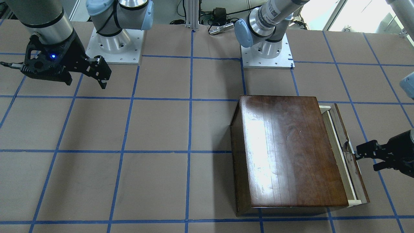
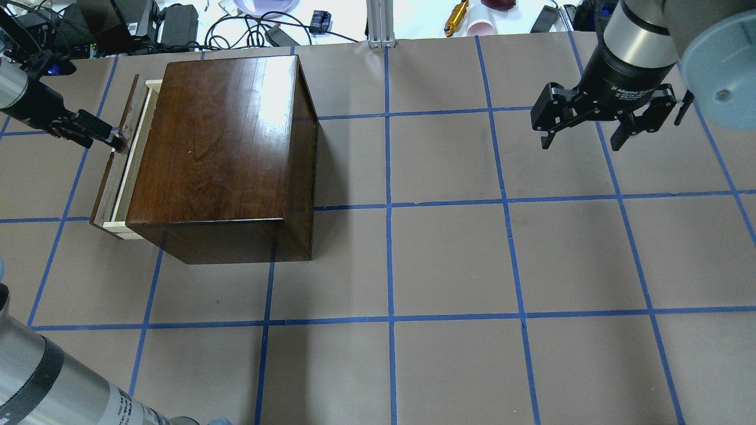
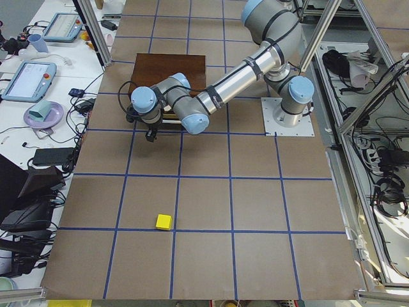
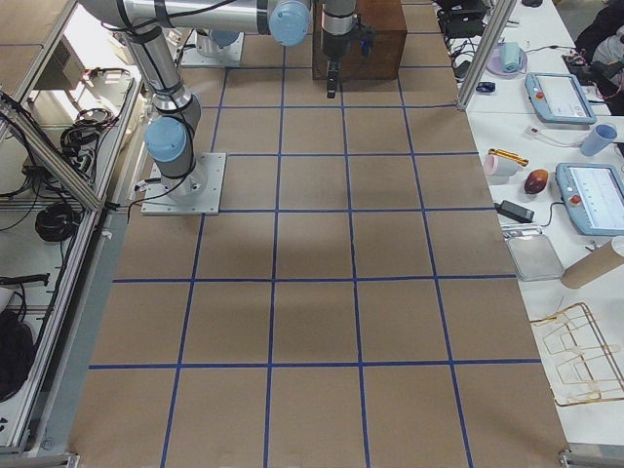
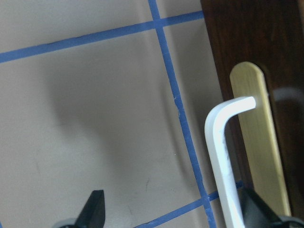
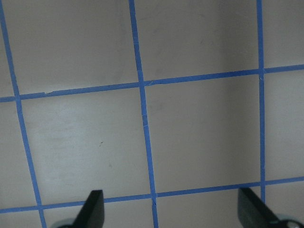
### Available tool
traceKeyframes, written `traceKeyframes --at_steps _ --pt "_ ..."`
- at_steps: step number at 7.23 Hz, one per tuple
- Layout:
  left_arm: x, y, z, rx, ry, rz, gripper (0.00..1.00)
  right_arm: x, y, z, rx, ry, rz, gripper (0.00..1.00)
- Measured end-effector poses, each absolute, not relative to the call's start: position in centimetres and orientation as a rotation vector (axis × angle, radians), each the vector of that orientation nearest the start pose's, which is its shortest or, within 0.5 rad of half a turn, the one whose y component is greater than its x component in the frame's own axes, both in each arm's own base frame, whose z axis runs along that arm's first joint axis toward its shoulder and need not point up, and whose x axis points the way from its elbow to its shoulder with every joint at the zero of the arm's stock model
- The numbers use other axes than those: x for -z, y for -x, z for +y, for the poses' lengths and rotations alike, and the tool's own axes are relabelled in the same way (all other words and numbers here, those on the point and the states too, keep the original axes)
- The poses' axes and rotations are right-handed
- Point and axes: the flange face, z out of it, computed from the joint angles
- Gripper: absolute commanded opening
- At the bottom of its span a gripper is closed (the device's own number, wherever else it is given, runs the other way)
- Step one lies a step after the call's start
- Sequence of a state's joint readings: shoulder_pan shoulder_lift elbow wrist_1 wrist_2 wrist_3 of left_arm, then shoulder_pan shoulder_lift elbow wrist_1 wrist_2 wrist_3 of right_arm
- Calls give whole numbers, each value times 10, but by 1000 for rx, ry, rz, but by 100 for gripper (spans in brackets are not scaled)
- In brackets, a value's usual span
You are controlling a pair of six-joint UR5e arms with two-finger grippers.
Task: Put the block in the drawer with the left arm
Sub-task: 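Pull the drawer outward from the cabinet with the left gripper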
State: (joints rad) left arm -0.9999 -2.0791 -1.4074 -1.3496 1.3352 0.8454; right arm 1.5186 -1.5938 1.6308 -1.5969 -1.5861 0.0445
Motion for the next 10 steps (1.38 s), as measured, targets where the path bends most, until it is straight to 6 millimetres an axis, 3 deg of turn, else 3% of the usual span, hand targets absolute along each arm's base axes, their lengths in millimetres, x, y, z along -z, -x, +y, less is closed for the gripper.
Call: traceKeyframes --at_steps 10 --pt "-302 -253 -647 106 -509 3302 100 -472 -106 -487 -17 -153 3153 100"
